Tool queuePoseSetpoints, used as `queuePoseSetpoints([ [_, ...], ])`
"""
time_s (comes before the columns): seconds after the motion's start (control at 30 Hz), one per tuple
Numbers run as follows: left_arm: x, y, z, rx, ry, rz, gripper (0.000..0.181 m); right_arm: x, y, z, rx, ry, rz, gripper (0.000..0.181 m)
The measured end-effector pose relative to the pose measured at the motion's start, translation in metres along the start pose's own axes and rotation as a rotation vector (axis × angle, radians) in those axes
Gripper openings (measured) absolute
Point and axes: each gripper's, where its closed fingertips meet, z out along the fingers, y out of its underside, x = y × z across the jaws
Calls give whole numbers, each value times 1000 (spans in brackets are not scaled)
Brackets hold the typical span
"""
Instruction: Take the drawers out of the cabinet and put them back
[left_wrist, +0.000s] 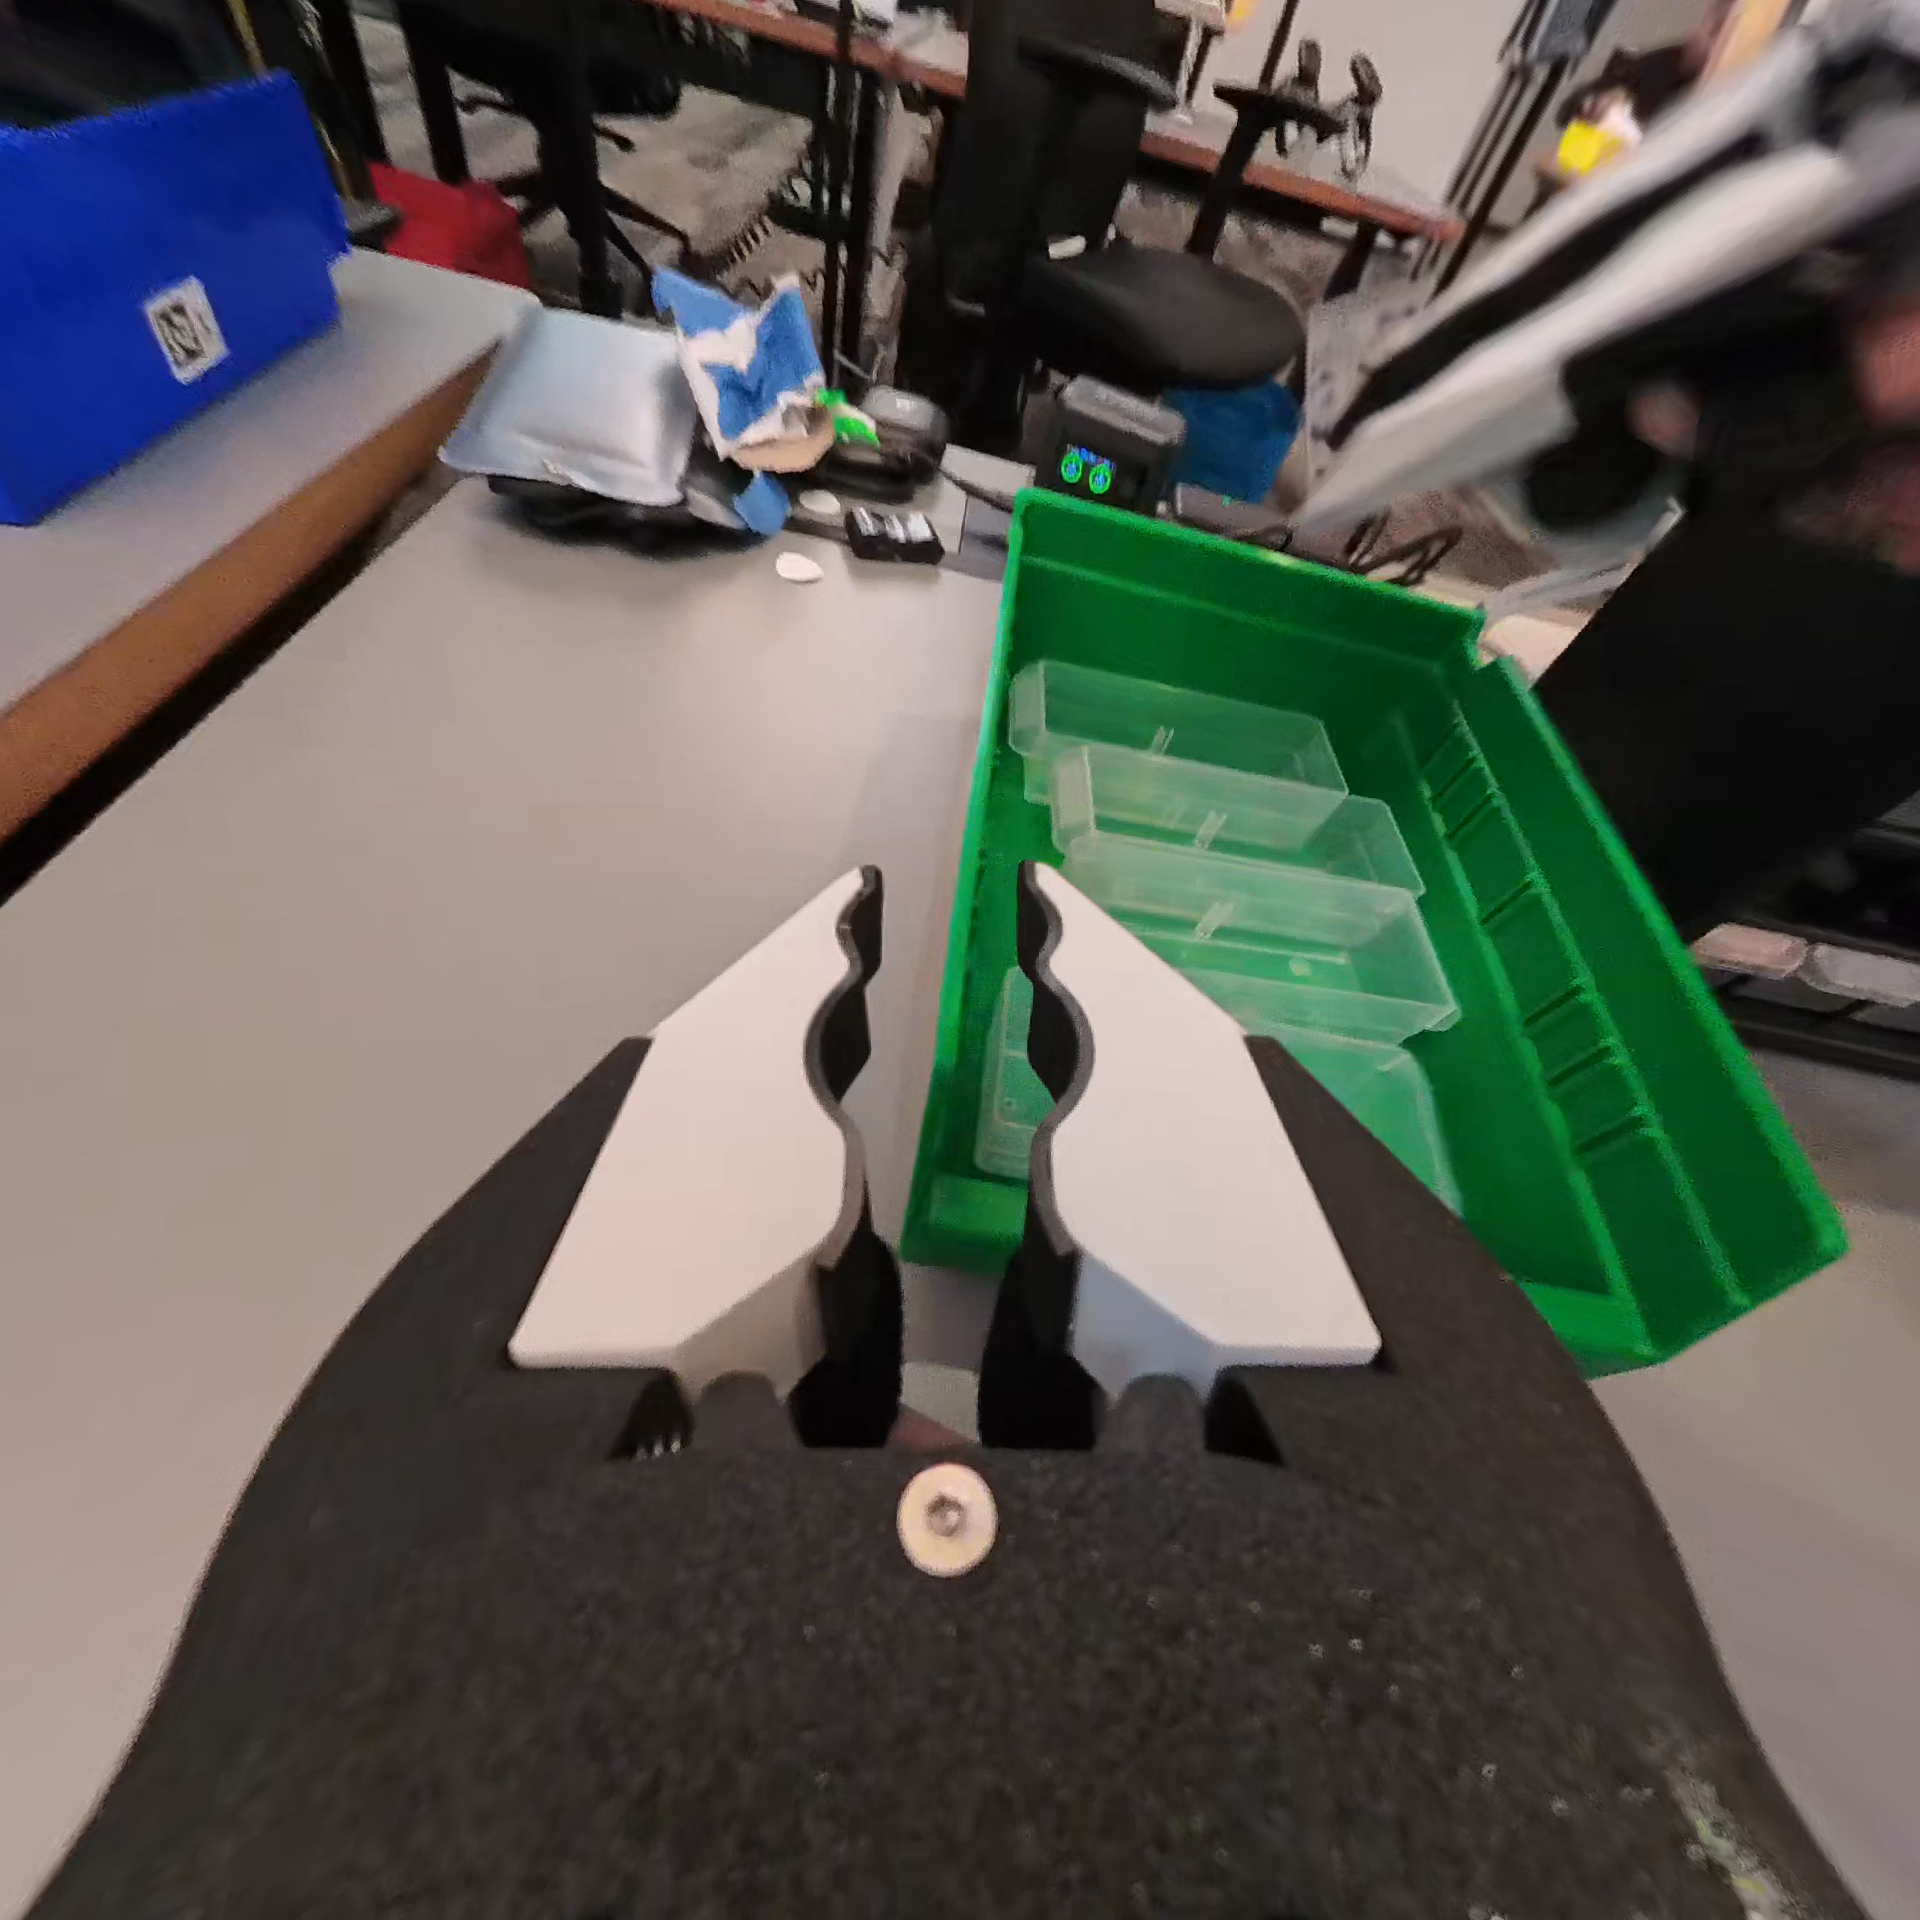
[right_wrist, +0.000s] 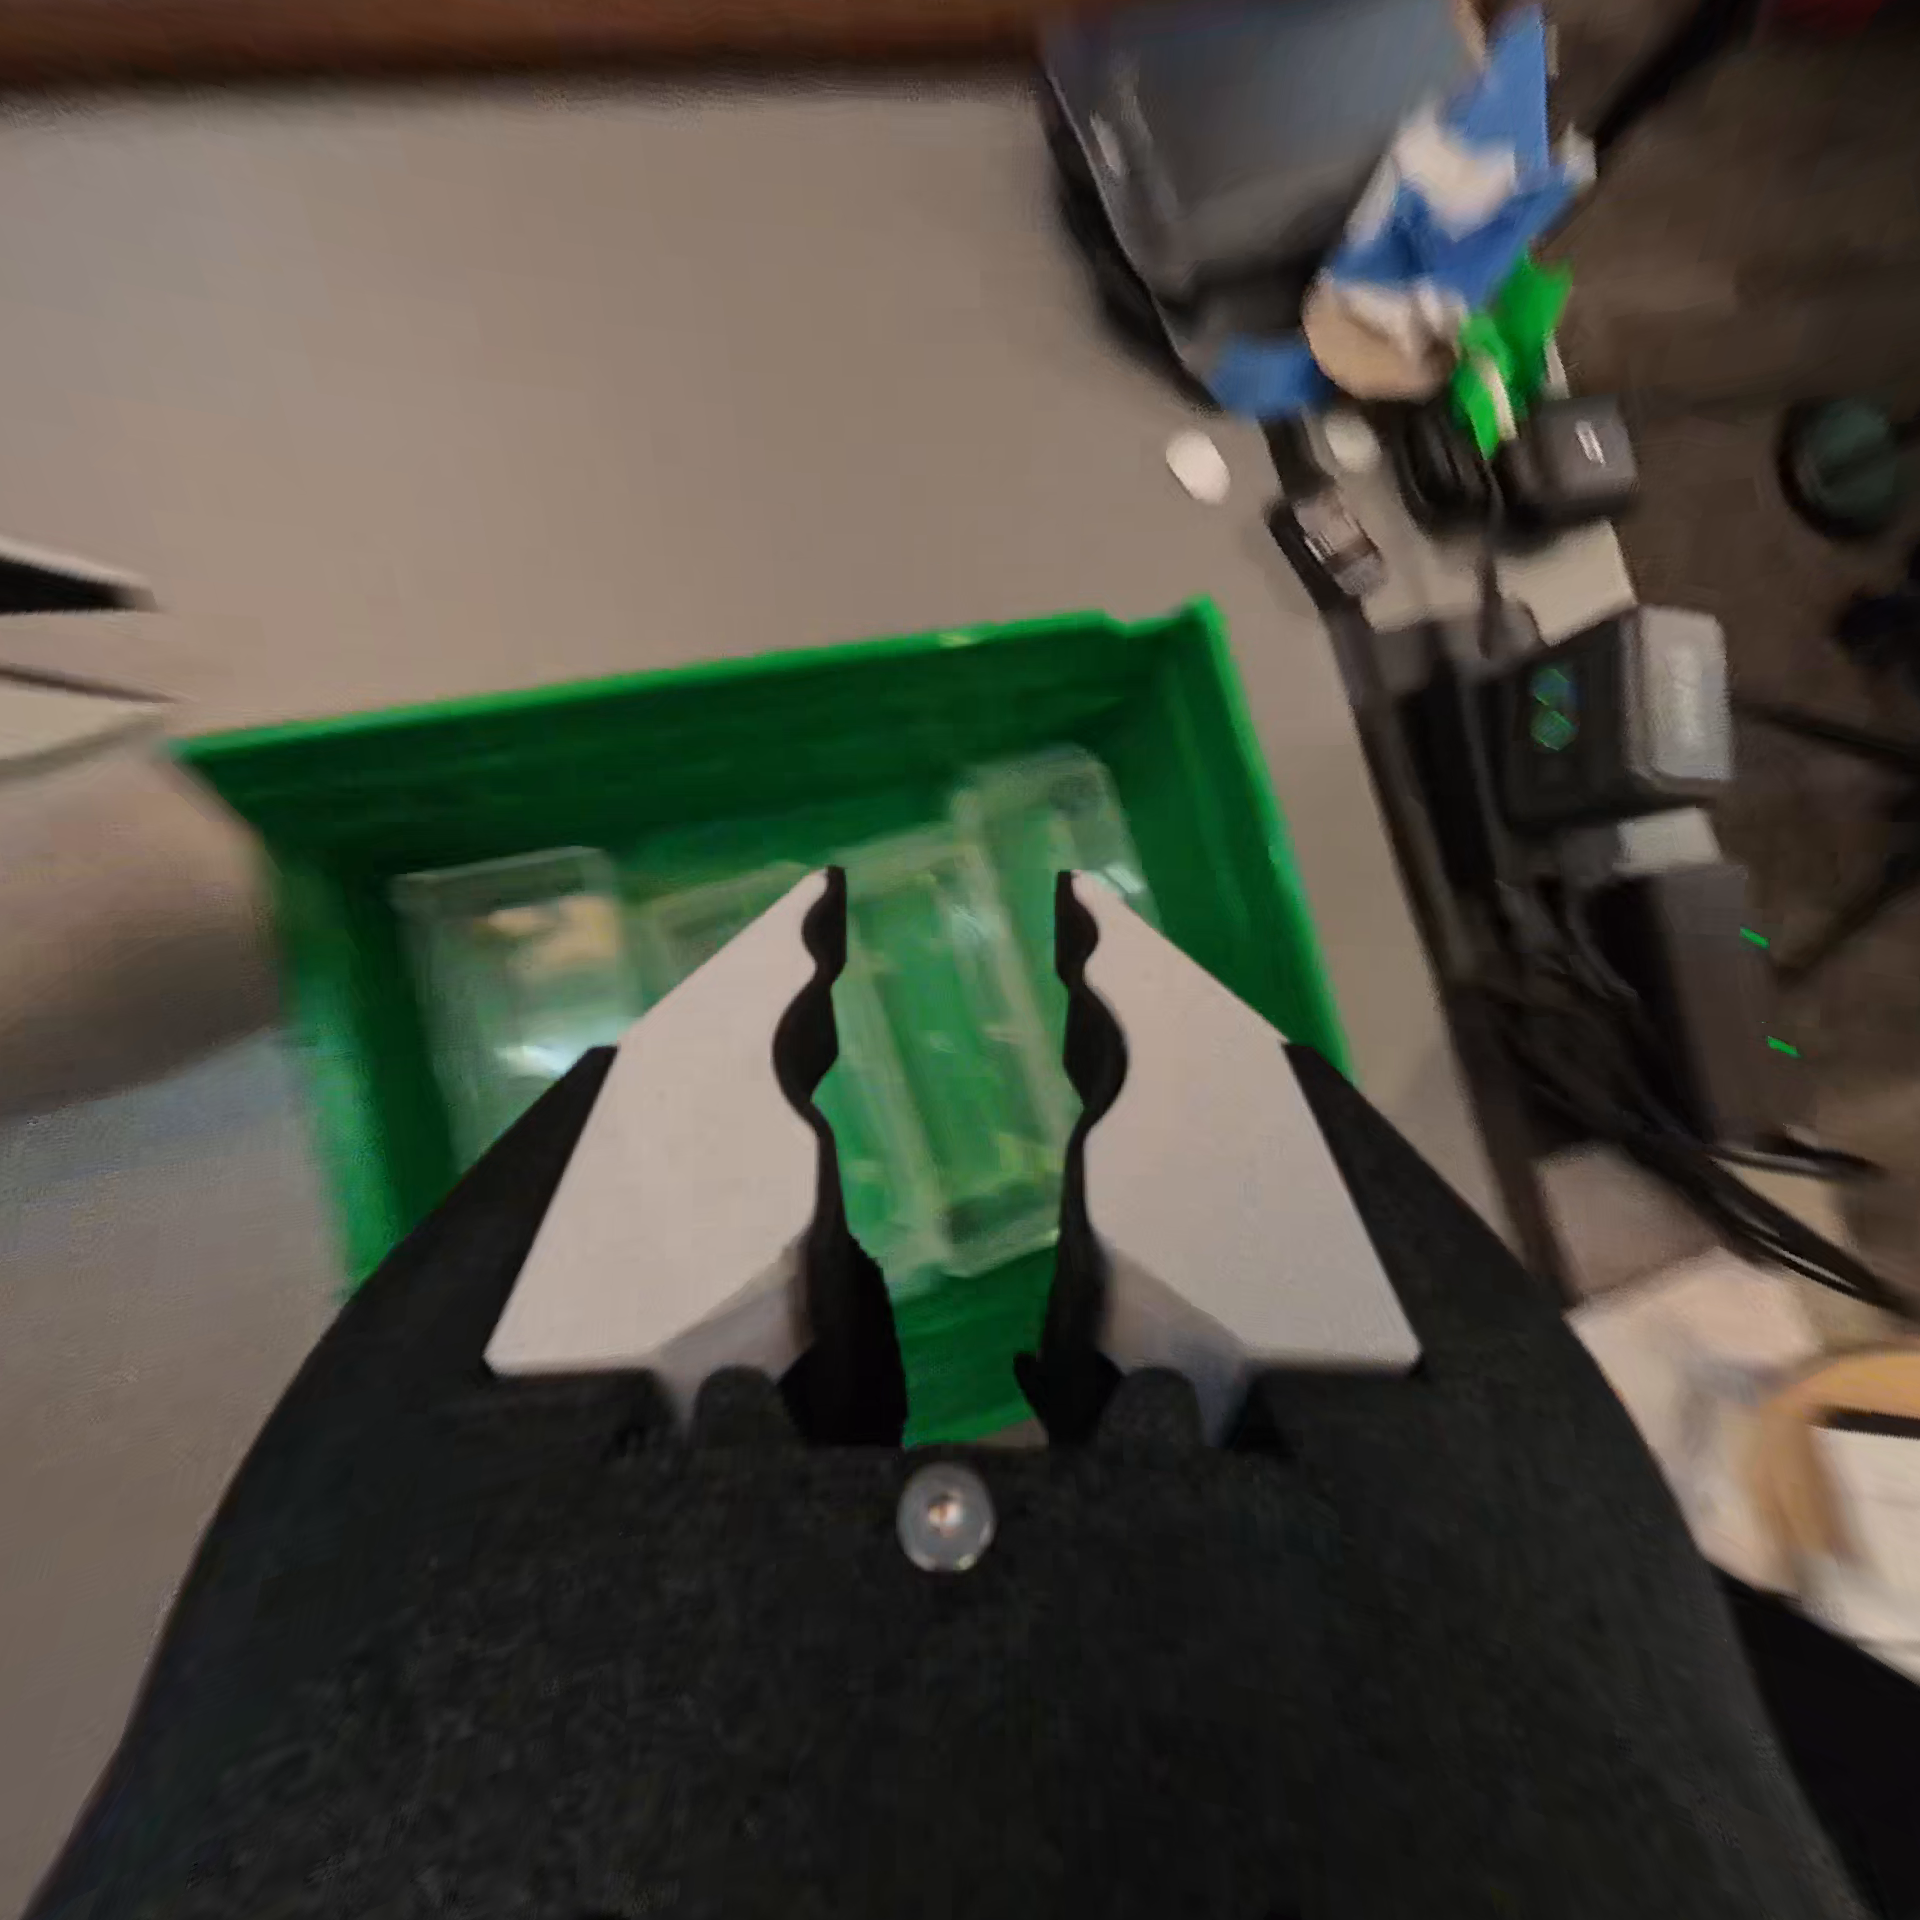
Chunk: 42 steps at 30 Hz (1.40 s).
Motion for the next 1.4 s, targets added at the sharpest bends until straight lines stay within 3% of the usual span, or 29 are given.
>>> queuePoseSetpoints([
  [0.1, 14, -5, -21, 53, -21, -34, 24, -62, 26, -52, 355, -127, 97, 39],
  [0.2, 41, 8, -36, 52, 16, -55, 24, -109, 97, -86, 507, -190, 187, 48],
  [0.4, 91, 45, -50, 19, 85, 52, 23, -134, 247, -157, 474, -78, 424, 53],
  [0.63, 116, 59, -61, -21, 114, 156, 22, -121, 376, -233, 550, 226, 748, 56],
  [0.73, 118, 61, -61, -29, 87, 202, 22, -109, 395, -266, 556, 336, 718, 53],
  [0.83, 120, 57, -59, -15, 73, 228, 22, -103, 397, -281, 592, 374, 722, 51],
  [1.17, 100, 69, -50, -111, 11, 193, 26, -125, 376, -260, 567, 312, 669, 48],
  [1.27, 100, 70, -43, -197, 63, 199, 34, -131, 372, -261, 583, 310, 664, 47],
  [1.4, 82, 53, -26, -307, 3, 245, 38, -131, 379, -259, 558, 306, 670, 47],
])
